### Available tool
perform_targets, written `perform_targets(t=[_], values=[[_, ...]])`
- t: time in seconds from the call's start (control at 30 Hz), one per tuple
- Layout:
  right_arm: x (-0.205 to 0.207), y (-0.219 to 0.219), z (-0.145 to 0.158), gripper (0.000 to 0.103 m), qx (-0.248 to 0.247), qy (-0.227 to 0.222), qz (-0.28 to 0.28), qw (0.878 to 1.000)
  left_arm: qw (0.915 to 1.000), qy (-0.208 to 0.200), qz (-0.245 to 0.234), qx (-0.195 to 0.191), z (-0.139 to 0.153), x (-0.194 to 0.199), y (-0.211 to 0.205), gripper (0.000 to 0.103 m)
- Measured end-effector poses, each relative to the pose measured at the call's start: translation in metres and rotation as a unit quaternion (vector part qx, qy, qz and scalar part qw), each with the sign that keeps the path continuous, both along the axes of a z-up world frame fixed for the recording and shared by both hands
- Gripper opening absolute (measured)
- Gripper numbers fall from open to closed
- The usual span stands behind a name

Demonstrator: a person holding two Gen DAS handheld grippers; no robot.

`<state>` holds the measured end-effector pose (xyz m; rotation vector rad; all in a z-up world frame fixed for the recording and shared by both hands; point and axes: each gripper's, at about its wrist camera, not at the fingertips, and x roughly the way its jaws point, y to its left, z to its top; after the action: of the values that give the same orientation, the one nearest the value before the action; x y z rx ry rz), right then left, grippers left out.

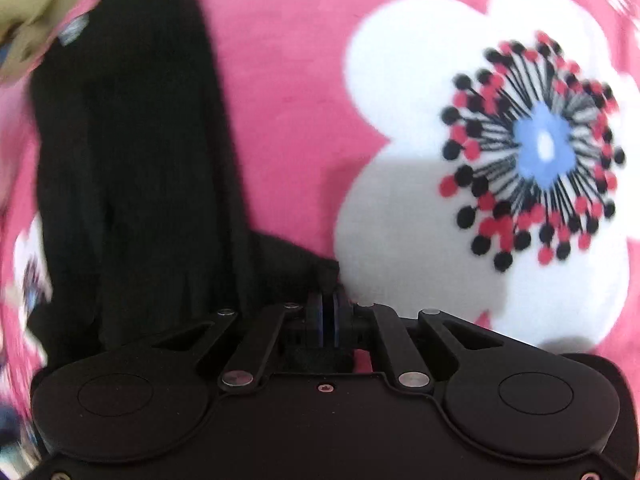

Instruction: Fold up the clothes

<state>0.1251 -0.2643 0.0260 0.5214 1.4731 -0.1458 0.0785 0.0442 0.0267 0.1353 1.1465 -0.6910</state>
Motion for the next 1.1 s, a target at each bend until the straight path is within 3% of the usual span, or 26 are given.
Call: perform_targets(t=[0.23, 0.4, 0.47, 0.57, 0.7, 0.87, 1.1], values=[[0.01, 0.002, 0.014, 0.005, -0.055, 0.043, -0.081, 0.994, 0.9992, 0.035, 0.01, -0.017, 0.036, 0.059, 0.052, 0.058], [0.023, 0.007, 0.024, 0.005, -0.091, 0.065, -0.035, 0.993, 0.9986, 0.033, 0.041, 0.01, 0.045, 0.099, 0.052, 0.056], [0.027, 0.002, 0.026, 0.005, -0.086, 0.073, -0.016, 0.994, 0.9979, 0.027, 0.052, 0.028, 0.041, 0.113, 0.041, 0.054], [0.033, -0.016, 0.028, 0.004, -0.057, 0.091, -0.003, 0.994, 0.9965, -0.012, 0.07, 0.045, 0.042, 0.121, 0.029, 0.053], [0.033, -0.048, 0.035, 0.004, -0.005, 0.106, -0.001, 0.994, 0.9852, 0.001, 0.161, 0.058, 0.047, 0.136, 0.01, 0.054], [0.024, -0.065, 0.048, 0.005, 0.001, 0.124, 0.037, 0.992, 0.9655, -0.029, 0.239, 0.1, 0.082, 0.126, -0.014, 0.054], [-0.017, -0.099, 0.058, 0.005, 0.034, 0.204, 0.051, 0.977, 0.9484, -0.027, 0.303, 0.091, 0.104, 0.106, -0.017, 0.054]])
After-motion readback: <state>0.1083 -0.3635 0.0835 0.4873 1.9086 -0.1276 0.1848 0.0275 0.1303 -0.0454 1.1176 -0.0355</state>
